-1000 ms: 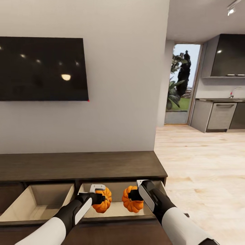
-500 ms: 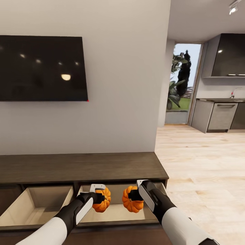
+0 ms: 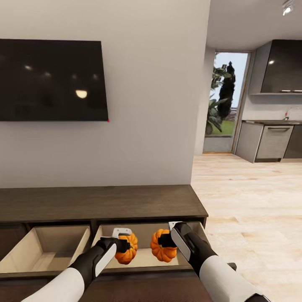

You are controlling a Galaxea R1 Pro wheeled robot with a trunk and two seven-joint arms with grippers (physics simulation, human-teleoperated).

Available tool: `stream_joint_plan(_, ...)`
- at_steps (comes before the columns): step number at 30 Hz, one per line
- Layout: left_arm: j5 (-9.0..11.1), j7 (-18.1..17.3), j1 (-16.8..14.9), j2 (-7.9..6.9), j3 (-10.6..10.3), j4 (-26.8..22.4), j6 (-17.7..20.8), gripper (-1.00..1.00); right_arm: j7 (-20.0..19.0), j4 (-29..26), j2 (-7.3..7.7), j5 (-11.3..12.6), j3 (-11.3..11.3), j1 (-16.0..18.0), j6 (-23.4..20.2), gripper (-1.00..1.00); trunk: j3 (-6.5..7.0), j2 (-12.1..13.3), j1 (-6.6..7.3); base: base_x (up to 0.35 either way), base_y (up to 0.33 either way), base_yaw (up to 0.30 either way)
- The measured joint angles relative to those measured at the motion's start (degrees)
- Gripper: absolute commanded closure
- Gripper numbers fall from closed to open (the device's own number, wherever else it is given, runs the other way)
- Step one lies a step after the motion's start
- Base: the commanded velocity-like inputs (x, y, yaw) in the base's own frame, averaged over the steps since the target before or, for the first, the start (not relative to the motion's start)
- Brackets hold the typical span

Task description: Place each of the two pumpkins and all three candles from the living room inside a cabinet in the living room (use any cabinet), then make sure every cabinet is closed, and position the cauldron so it is next to a table in the living room.

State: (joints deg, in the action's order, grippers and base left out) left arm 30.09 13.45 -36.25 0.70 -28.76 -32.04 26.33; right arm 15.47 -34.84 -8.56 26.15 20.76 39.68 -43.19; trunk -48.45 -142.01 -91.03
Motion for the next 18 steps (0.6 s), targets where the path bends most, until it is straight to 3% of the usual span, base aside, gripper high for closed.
stream_joint_plan(7,0.2,1.3,-0.1,1.13,-0.1,-0.4,4.2,1.0,0.0,-0.1,0.02,0.0,0.0,0.0,0.0,1.0,-0.54,-1.2,-0.66,0.0,0.0,0.0)
stream_joint_plan(10,0.2,2.0,-0.2,1.22,-0.1,-0.6,4.7,1.0,0.0,-0.1,0.01,0.0,0.0,0.0,0.0,1.0,-1.2,-1.2,-0.74,0.0,0.0,0.0)
stream_joint_plan(18,0.3,2.6,-0.3,1.27,-0.2,-0.7,4.5,1.0,0.0,-0.1,0.08,0.0,0.0,0.0,0.0,1.0,-1.2,-1.2,-0.74,0.0,0.0,0.0)
